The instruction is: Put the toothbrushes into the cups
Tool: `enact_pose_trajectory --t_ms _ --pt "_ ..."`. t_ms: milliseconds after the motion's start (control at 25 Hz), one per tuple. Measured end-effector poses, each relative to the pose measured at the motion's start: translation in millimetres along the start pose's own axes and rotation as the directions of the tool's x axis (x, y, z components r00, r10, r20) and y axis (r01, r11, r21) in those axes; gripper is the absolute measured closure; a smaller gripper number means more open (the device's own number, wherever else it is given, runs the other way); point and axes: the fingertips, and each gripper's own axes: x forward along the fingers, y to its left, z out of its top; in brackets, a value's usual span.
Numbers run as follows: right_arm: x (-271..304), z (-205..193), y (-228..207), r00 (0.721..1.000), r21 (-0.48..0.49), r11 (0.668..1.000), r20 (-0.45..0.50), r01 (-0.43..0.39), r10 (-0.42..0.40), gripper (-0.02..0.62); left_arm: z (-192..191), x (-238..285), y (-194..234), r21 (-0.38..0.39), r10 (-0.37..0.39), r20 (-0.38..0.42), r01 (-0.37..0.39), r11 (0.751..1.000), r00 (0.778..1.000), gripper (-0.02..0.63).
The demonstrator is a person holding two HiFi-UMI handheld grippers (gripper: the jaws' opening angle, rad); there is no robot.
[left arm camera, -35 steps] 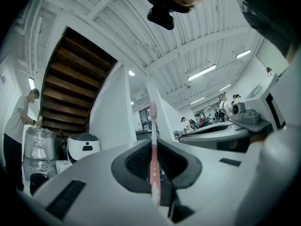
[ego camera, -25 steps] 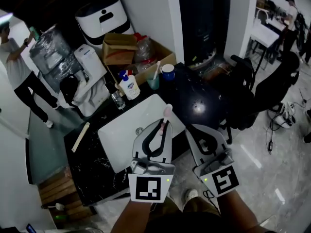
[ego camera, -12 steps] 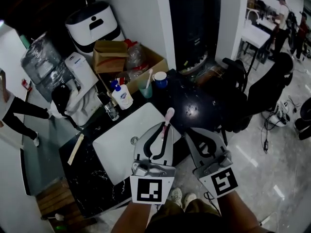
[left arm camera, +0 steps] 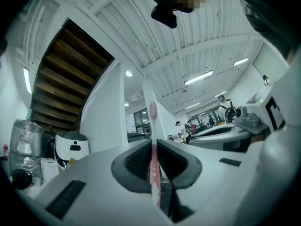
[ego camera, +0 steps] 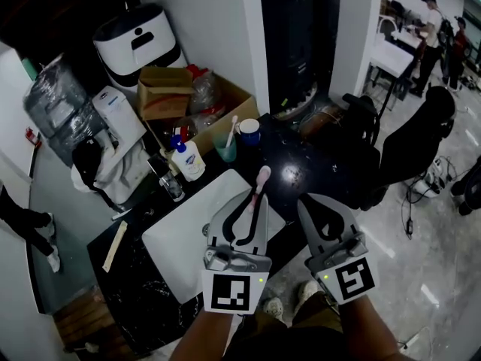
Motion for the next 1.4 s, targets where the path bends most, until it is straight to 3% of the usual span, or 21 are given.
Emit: enact_pose_trajectory --t_ms 320,520,720,800,1160,1400 --pt "31.6 -20.1 -20.9 0.999 0.007 0.999 -0.001 -0.039 0.039 0.561 -15.0 35.5 13.9 0.007 0.042 0.002 -0.042 0.999 0.999 0.566" --pt "63.2 -30.3 -47.9 0.995 0.011 0.996 0.026 -0.093 0.093 0.561 -30.2 73.9 20.4 0.161 0.056 -0.043 -0.049 0.986 0.997 0.566" --pt "99.4 -47.4 -87.1 0.985 0.022 0.985 0.034 -0.17 0.169 0.561 -46.6 124.7 29.2 0.101 0.14 -0.047 -0.134 0.986 0.989 0.566" --pt "113.0 -54.0 -103.3 0.979 0.034 0.979 0.035 -0.203 0.202 0.561 -52.2 145.0 31.3 0.127 0.163 -0.06 -0.154 0.98 0.985 0.566" --pt "164.1 -80.7 -155.3 0.935 0.085 0.931 0.041 -0.356 0.353 0.561 -70.5 207.5 53.8 0.068 0.343 -0.084 -0.338 0.939 0.936 0.566" --pt "180.3 -89.6 -166.9 0.9 0.1 0.894 0.072 -0.436 0.43 0.561 -79.1 221.7 57.7 0.095 0.412 -0.1 -0.403 0.91 0.906 0.566"
